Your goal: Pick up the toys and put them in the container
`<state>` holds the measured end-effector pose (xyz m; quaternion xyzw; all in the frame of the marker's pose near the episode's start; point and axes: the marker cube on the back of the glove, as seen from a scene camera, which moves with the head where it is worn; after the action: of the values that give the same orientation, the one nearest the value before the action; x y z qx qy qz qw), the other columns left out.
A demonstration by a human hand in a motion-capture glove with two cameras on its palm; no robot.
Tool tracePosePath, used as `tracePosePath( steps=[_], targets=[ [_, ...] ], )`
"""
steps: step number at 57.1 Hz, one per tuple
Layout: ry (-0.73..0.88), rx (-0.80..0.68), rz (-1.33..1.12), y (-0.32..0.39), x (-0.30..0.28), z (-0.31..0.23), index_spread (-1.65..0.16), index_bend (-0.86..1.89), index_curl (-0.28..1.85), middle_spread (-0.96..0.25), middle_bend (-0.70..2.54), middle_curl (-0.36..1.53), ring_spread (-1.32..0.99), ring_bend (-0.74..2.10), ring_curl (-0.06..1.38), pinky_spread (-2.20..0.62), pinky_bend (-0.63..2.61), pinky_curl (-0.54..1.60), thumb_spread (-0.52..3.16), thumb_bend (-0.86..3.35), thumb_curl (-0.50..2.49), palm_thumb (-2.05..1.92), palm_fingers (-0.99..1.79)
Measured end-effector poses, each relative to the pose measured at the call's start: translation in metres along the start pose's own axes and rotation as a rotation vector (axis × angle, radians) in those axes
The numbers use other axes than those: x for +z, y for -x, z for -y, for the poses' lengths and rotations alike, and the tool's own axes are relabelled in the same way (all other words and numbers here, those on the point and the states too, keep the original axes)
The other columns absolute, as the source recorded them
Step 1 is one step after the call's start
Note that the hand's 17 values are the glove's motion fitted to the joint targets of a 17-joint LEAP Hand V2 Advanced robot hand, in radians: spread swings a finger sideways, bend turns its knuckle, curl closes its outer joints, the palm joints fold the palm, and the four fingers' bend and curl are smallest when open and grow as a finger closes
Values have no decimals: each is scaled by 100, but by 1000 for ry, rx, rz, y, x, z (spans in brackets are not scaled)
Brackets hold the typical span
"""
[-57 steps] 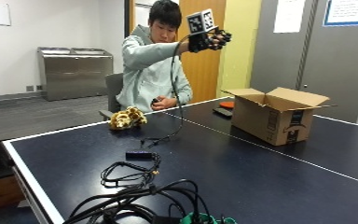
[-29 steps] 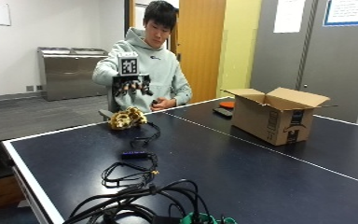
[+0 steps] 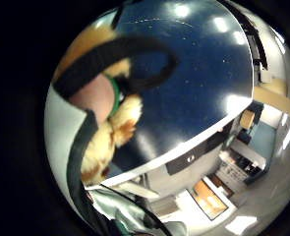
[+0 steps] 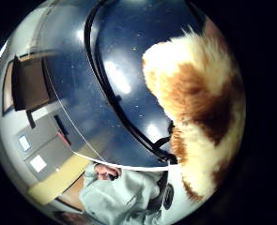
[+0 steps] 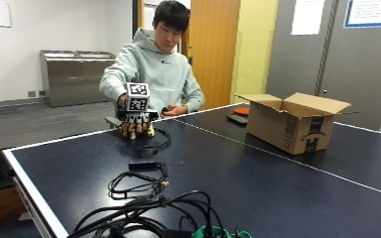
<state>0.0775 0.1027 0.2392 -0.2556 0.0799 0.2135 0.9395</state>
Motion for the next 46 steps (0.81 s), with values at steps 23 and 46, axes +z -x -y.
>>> tracePosePath(
  steps=[23,46],
  targets=[
    [-121,-289,-228,146,-173,-57,-30,40,55,-25,58,43,-36,81,42,-29,91,36,91,20,66,68,95],
    [-591,-535,-39,371,-324,-106,-34,48,78,-30,66,56,-42,86,47,-31,96,40,70,15,83,73,87]
  ],
)
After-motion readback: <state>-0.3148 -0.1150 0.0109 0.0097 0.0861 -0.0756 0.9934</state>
